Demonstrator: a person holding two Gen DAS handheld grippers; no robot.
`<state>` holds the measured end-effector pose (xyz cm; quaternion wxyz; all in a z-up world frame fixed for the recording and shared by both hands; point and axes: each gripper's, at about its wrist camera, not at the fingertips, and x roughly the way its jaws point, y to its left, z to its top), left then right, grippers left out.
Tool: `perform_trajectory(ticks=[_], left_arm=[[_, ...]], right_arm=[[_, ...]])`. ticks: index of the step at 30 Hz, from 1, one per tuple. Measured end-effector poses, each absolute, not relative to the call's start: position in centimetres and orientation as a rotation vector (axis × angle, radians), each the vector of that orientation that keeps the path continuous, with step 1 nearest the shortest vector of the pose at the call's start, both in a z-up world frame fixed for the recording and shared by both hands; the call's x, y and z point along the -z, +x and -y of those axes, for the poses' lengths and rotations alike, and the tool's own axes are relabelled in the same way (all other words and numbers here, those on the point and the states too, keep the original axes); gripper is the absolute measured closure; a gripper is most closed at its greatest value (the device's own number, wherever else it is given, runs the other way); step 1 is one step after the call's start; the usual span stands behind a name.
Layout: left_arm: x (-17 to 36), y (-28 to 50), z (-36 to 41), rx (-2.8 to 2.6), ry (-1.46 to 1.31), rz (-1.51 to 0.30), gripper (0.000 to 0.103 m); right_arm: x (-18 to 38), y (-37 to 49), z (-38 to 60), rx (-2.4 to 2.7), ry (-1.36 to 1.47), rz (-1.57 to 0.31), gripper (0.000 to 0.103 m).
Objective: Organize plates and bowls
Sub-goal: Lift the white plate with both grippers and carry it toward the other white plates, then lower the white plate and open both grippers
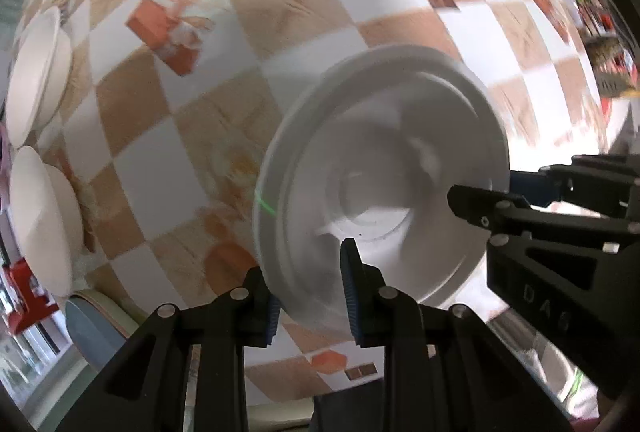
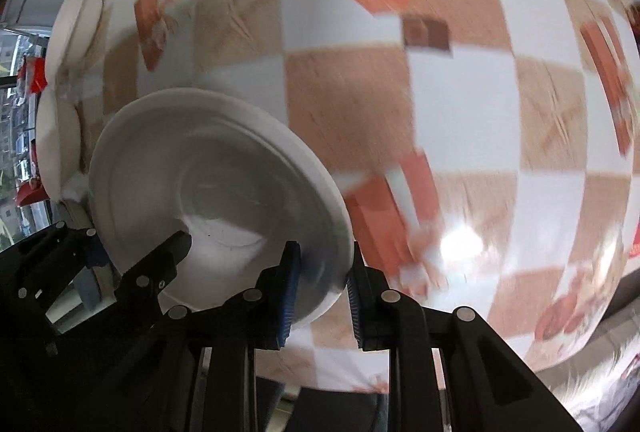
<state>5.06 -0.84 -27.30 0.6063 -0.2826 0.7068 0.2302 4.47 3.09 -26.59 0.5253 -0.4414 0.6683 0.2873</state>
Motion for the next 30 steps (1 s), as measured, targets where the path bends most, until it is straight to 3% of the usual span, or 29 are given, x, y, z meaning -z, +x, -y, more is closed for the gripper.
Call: perform_trajectory(ticks=[3,7,13,14,15,17,22,25,30], left_arm=[[27.4,5.1,1.5,-0.523,-0.639,-1.629,0.066],[26.9,4.4,1.7,-0.538,-0.613,-1.606,0.031],[25.4,2.4,1.4,-0.531,-0.623,-1.560,0.025],[25.1,1.8,1.5,-0.526,-0.623,-1.558,0.024],[24.9,1.2,1.6,-0.519,-0.622,-1.554,0.024],[24.7,-0.1,1.9,-0.510,-0.623,-1.549,0.024],[25.0,-3.5,2.6,-0.493,-0.687,-1.540,0.024],[24.9,-4.8,2.6,-0.502,-0.722,-1.523,0.023],[24.0,-5.8,0.4,-0.553,-0.750,-1.447,0.023]], right_arm=[[27.0,4.0,-2.4,-0.671,-1.052,-1.608,0.079],[27.2,3.7,-2.7,-0.662,-1.027,-1.622,0.079],[26.0,5.3,0.2,-0.675,-1.030,-1.589,0.078],[25.3,5.3,0.9,-0.670,-1.031,-1.583,0.068],[24.4,6.5,0.4,-0.663,-1.031,-1.574,0.043],[23.6,7.0,0.6,-0.654,-1.027,-1.542,0.026],[22.4,8.5,1.3,-0.599,-0.985,-1.525,0.026],[21.6,9.7,2.3,-0.565,-0.950,-1.530,0.001],[19.9,10.0,2.4,-0.541,-0.905,-1.509,0.001]])
